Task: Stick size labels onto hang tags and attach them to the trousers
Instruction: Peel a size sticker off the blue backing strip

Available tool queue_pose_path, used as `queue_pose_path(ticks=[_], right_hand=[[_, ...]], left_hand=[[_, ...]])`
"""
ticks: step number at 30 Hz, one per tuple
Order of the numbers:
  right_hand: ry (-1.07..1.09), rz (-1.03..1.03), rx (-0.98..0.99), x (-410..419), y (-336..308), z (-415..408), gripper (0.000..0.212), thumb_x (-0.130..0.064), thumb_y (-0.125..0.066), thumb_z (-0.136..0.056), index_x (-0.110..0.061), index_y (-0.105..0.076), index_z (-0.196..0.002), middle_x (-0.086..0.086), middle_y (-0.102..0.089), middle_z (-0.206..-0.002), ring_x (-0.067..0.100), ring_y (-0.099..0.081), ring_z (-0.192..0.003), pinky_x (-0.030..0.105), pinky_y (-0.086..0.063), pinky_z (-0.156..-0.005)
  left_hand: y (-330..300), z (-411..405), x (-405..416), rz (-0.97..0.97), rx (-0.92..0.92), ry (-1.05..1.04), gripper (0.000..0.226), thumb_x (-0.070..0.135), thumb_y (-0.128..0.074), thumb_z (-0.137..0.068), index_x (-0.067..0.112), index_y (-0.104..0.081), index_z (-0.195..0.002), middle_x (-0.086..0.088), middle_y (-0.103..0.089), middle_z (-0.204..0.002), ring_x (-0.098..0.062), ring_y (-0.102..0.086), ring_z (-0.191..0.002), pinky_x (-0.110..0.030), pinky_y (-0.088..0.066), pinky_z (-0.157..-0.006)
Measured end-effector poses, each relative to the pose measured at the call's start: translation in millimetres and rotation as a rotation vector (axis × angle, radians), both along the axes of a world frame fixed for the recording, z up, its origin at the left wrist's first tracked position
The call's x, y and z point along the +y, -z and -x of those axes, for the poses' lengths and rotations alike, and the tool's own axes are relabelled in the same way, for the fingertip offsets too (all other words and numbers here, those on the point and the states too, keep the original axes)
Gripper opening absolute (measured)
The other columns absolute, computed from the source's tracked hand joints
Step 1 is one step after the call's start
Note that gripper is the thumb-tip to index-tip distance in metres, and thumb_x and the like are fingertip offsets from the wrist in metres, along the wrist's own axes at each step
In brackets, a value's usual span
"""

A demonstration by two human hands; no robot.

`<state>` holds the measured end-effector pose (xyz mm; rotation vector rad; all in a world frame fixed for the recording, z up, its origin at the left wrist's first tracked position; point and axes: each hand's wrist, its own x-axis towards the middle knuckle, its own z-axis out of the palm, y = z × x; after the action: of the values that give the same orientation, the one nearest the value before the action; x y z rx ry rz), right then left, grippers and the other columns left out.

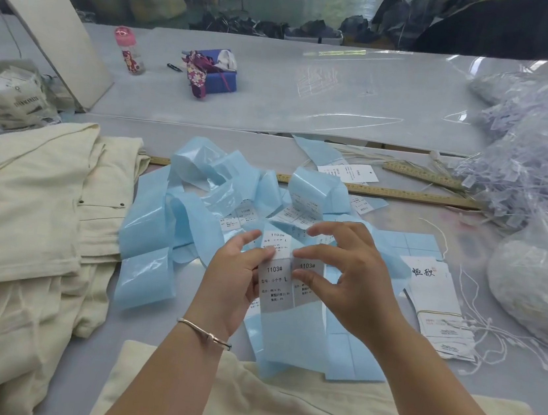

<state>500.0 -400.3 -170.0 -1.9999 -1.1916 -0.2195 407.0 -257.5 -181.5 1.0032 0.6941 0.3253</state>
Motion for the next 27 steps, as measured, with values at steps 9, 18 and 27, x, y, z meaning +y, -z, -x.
queue_pose_path(ticks=[9,18,27], right_hand=[[-0.040,-0.081,-0.189,-0.3,0.2,5.2,0.002,-0.020,-0.078,-0.078,-0.020,-0.079,-0.080,0.003,-0.069,-0.103,0.028,-0.059,-0.097,0.038,-0.052,-0.074],[-0.006,-0.097,-0.004,3.0,3.4,4.1,0.005,-0.021,-0.080,-0.076,-0.018,-0.080,-0.080,-0.001,-0.070,-0.102,0.023,-0.057,-0.100,0.039,-0.052,-0.074],[-0.051,-0.052,0.110,3.6,6.5,10.1,0.011,-0.025,-0.081,-0.075,-0.020,-0.078,-0.084,-0.004,-0.067,-0.105,0.019,-0.053,-0.105,0.033,-0.048,-0.084]], left_hand=[[0.1,-0.8,2.9,-0.103,0.099,-0.071,0.070,0.001,-0.060,-0.088,0.018,-0.030,-0.149,-0.010,-0.068,-0.111,-0.020,-0.064,-0.073,-0.032,-0.050,-0.064],[-6.5,4.0,4.9,-0.145,0.118,0.060,0.070,0.014,-0.065,-0.086,0.021,-0.033,-0.148,-0.001,-0.071,-0.095,-0.014,-0.065,-0.062,-0.026,-0.049,-0.054],[-4.7,5.3,-0.2,-0.221,0.155,0.064,0.082,0.009,-0.072,-0.082,0.027,-0.031,-0.150,-0.006,-0.065,-0.118,-0.023,-0.068,-0.099,-0.043,-0.055,-0.090]])
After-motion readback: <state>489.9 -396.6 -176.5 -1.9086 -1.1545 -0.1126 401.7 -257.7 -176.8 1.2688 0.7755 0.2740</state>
